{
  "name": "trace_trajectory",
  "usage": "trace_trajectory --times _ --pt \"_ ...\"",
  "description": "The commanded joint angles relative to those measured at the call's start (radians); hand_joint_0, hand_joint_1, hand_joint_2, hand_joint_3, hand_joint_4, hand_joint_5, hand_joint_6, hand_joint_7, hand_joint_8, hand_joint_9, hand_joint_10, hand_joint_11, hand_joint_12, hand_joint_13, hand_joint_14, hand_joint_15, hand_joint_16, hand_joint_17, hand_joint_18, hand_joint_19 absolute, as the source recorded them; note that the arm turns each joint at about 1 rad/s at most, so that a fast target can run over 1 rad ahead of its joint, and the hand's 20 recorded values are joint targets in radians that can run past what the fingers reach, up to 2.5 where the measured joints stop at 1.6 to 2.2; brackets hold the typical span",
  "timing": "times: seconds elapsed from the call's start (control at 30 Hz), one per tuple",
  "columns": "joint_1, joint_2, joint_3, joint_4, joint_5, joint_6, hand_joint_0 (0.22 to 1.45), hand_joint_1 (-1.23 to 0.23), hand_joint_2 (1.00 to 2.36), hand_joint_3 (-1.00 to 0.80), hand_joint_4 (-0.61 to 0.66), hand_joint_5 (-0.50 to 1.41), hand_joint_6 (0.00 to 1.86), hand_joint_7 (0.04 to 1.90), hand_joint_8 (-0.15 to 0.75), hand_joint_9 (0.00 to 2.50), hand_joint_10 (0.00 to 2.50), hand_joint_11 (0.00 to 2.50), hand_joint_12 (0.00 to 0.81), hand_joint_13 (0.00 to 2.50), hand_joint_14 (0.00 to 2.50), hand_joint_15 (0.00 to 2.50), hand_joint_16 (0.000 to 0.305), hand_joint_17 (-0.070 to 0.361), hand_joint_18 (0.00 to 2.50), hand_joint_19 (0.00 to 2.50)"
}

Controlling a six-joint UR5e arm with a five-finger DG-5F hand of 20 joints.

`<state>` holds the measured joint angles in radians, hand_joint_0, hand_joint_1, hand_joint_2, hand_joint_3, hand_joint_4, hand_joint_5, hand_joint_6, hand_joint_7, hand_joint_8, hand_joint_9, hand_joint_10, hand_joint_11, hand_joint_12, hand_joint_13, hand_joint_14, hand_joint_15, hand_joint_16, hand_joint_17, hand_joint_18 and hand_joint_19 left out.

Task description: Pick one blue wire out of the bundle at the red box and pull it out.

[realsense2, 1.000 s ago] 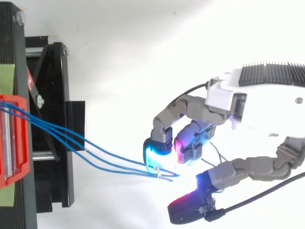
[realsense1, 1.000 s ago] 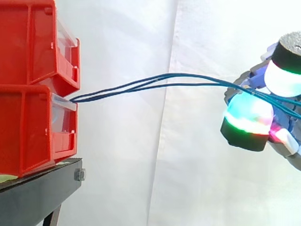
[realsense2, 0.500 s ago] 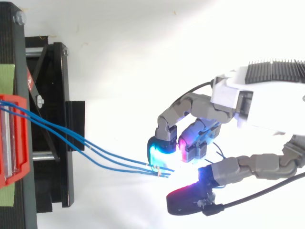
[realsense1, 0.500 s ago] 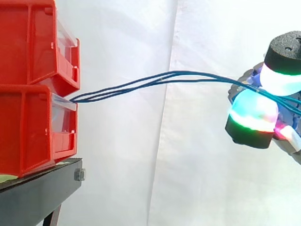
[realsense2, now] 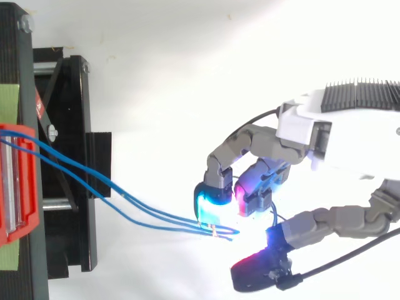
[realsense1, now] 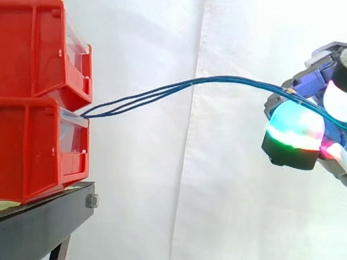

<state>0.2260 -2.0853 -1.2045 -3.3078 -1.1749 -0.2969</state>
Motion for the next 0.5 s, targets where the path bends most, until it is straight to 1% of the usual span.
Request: trace_trajectory --times 0.0,0.03,0.17,0.33,0.47 --pt "0.001 0.001 -0.001 -0.006 -0.025 0.019 0.73 -0.91 1.00 -0.50 0.11 -0.17 0.97 0.86 0.335 1.00 0.01 0.72 0.395 1.07 0.02 0.63 0.047 0.105 1.03 0.56" --pt "0.001 0.001 0.000 -0.010 -0.032 0.025 0.73 -0.91 1.00 -0.50 0.13 -0.17 0.97 0.87 0.334 1.00 0.01 0.71 0.394 1.07 0.02 0.63 0.047 0.105 1.03 0.56" --pt "0.000 0.002 -0.001 -0.018 -0.040 0.036 0.66 -0.86 1.00 -0.50 0.15 -0.17 0.97 0.84 0.337 1.01 0.01 0.73 0.399 1.07 0.02 0.64 0.047 0.107 1.02 0.58" --pt "0.000 0.002 0.000 -0.029 -0.042 0.044 0.59 -0.77 1.00 -0.50 0.16 -0.16 0.97 0.85 0.344 1.01 0.01 0.72 0.406 1.07 0.02 0.65 0.049 0.110 1.00 0.61" --pt "0.000 0.002 0.000 -0.029 -0.040 0.045 0.58 -0.70 1.00 -0.47 0.17 -0.16 0.96 0.86 0.350 1.03 0.01 0.71 0.410 1.08 0.02 0.64 0.050 0.112 0.99 0.62"
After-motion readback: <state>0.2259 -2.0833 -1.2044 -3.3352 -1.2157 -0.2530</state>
